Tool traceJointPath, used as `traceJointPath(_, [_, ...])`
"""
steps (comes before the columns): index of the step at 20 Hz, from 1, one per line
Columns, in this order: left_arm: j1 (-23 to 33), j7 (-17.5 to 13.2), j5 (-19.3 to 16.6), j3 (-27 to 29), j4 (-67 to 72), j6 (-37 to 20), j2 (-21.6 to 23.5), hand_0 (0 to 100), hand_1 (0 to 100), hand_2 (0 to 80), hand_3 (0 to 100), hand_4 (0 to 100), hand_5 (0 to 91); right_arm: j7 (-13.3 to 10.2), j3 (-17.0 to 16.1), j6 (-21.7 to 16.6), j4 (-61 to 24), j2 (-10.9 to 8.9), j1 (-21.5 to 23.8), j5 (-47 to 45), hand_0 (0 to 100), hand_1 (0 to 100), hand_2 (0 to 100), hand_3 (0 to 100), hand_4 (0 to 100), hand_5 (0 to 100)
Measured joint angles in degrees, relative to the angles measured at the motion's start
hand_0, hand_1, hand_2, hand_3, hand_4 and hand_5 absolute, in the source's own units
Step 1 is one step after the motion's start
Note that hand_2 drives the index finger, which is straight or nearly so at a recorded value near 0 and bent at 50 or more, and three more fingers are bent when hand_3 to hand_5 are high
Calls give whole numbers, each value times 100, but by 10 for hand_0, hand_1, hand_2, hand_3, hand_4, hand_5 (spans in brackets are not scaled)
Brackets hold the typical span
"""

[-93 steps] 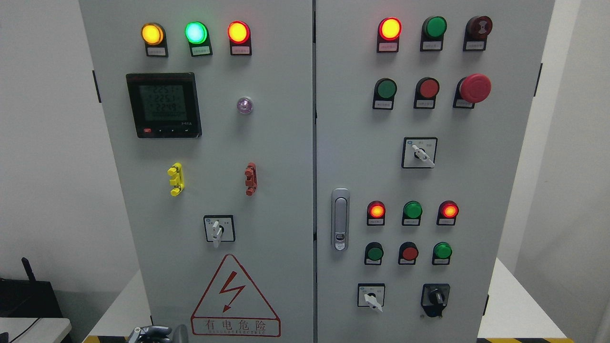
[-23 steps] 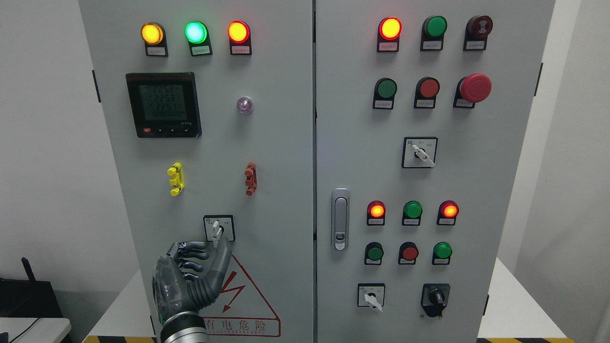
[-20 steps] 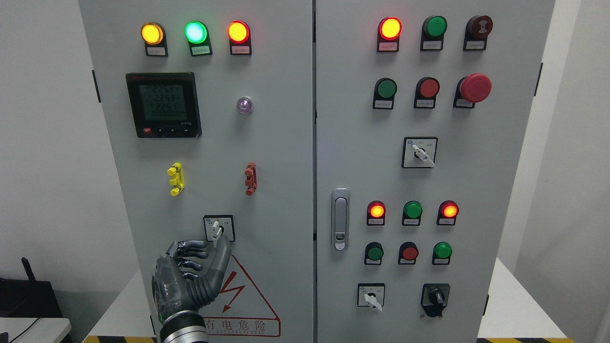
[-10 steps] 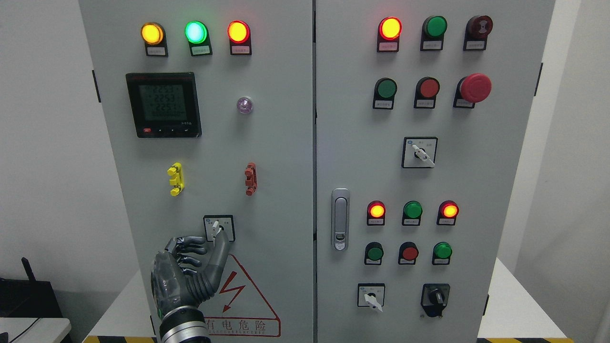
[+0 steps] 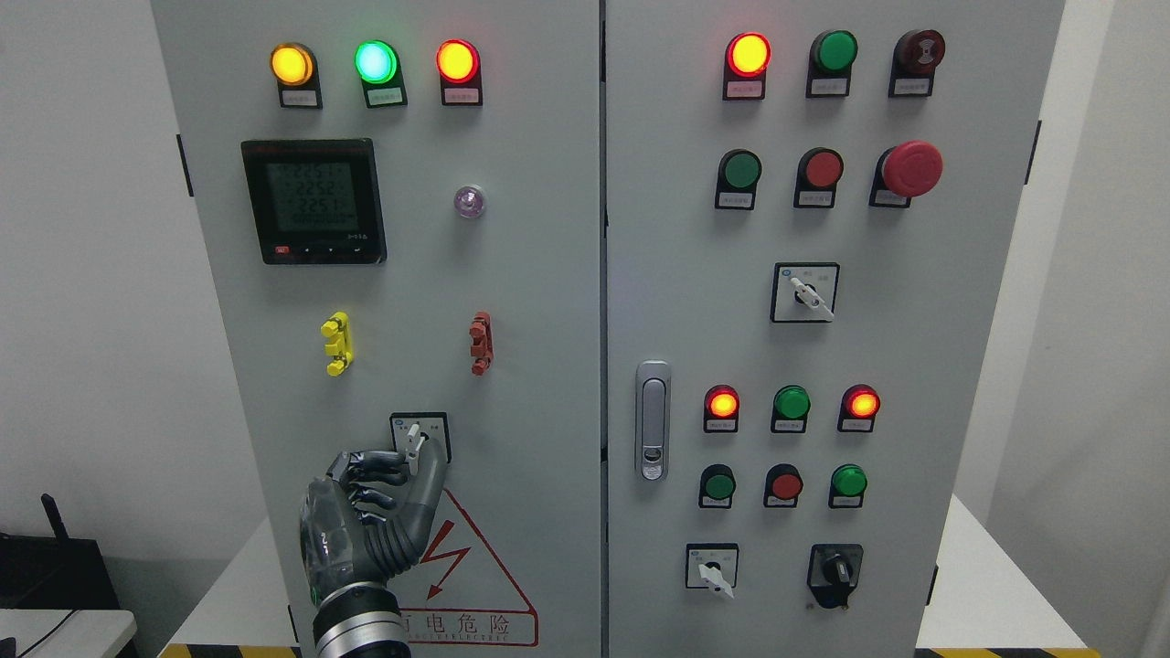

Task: Turn on light switch 1

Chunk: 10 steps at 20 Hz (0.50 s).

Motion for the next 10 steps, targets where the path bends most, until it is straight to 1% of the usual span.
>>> traceJointPath(10, [-65,-34,18,-21,24,75,0,123,488,538,691,777,701,0,0,0,0,0,0,0,120,389,0,0,0,0])
